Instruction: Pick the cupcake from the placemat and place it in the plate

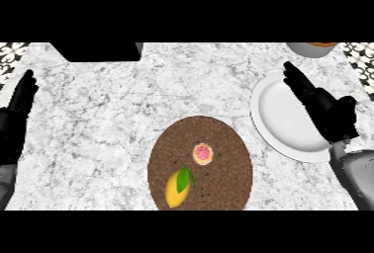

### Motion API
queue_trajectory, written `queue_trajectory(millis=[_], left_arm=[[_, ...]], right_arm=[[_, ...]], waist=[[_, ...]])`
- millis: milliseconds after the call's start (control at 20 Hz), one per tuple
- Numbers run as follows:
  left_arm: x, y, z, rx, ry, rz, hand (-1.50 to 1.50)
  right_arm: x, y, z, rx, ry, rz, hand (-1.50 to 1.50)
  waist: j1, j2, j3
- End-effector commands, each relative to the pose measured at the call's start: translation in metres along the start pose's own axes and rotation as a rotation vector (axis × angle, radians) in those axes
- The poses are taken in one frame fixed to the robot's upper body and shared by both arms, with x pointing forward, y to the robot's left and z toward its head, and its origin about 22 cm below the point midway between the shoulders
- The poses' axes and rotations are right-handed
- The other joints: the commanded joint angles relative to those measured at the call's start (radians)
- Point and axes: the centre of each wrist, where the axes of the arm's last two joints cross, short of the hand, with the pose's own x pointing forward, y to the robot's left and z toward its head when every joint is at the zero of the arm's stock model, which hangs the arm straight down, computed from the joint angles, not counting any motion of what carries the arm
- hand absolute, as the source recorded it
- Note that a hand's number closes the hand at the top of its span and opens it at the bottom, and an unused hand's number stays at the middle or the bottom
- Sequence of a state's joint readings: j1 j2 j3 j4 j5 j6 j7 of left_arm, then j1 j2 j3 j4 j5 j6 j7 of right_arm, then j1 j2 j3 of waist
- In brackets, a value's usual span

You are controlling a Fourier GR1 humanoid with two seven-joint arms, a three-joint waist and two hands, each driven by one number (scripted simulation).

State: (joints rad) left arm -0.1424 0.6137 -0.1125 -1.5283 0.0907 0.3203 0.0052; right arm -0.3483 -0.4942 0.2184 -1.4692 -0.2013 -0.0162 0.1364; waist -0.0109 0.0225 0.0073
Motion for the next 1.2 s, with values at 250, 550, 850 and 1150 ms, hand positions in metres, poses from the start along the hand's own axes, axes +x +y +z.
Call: queue_trajectory(millis=[250,550,850,1150], left_arm=[[-0.052,-0.084,0.062,-0.225,0.481,0.335,0.00],[-0.050,-0.105,0.072,-0.297,0.501,0.442,0.00],[-0.036,-0.142,0.069,-0.301,0.529,0.473,0.00],[-0.044,-0.128,0.061,-0.289,0.519,0.471,0.00]], right_arm=[[0.081,-0.003,-0.043,0.010,-0.397,-0.179,1.50],[-0.013,0.013,-0.028,-0.379,-0.310,0.011,-1.50],[-0.017,0.022,-0.019,-0.254,-0.389,0.002,-1.50],[0.014,0.002,-0.010,0.012,-0.219,0.337,-1.50]], waist=[[0.053,-0.006,-0.009],[0.025,-0.013,-0.006],[0.011,-0.022,-0.007],[0.001,-0.025,-0.010]])
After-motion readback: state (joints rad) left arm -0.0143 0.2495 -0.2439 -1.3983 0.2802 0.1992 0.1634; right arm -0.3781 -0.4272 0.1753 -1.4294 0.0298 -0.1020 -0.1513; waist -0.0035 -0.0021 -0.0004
